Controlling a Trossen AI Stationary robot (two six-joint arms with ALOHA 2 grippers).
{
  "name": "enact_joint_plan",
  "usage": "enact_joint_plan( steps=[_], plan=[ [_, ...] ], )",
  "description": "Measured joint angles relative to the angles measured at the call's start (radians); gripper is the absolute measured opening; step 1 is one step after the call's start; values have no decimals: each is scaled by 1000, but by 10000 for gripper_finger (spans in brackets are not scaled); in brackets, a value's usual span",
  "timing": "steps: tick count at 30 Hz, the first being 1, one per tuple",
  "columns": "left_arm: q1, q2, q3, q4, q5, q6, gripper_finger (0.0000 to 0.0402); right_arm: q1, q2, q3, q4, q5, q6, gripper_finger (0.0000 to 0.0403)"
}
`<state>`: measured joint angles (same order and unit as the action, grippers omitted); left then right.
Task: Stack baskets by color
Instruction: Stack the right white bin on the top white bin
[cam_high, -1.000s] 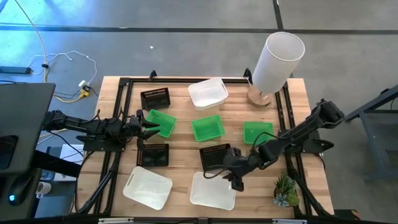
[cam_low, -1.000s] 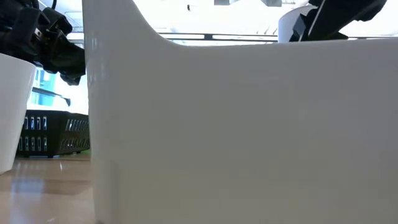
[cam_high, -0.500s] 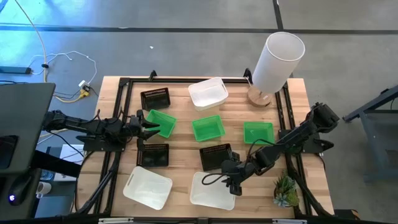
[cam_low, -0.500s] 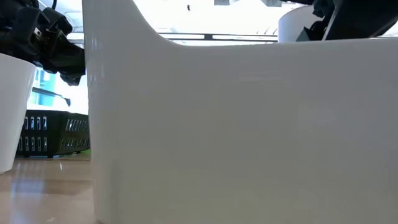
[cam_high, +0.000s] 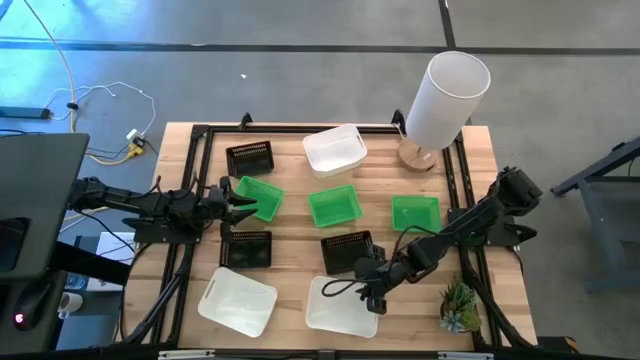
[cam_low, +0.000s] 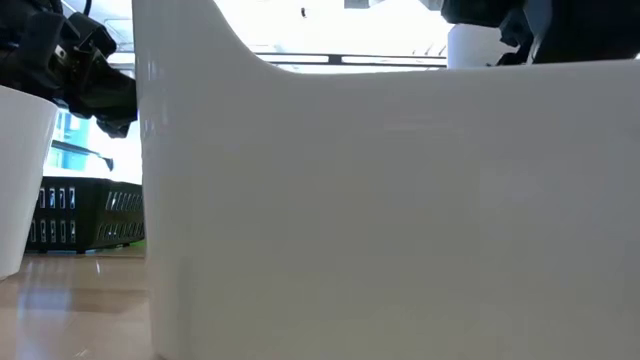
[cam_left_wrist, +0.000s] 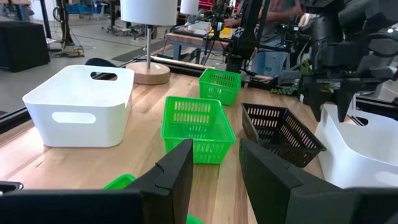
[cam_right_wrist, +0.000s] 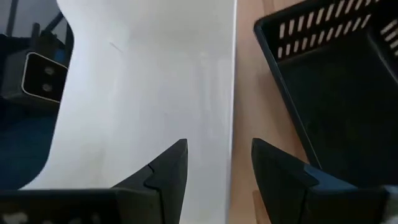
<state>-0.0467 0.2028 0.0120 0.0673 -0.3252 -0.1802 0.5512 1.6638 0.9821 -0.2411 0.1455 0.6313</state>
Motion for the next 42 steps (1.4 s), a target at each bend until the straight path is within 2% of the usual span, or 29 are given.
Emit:
enact_joint_plan(
  steps=[5, 8, 19, 30, 35, 42],
  plan=[
    [0, 0, 0, -9, 0, 0, 120, 1, 6, 0, -8, 2, 0, 164],
    [0, 0, 0, -11, 0, 0, 120, -1, 19, 0, -10, 0, 18, 150],
    [0, 0, 0, -11, 1, 0, 120, -1, 36, 0, -8, -6, 21, 7],
    [0, 0, 0, -11, 5, 0, 120, -26, 36, 29, -12, -11, 16, 1],
    [0, 0, 0, -11, 5, 0, 120, -60, 36, 108, -40, -44, -58, 1],
    [0, 0, 0, -11, 5, 0, 120, -146, 36, 259, -212, -44, -211, 0]
  ],
)
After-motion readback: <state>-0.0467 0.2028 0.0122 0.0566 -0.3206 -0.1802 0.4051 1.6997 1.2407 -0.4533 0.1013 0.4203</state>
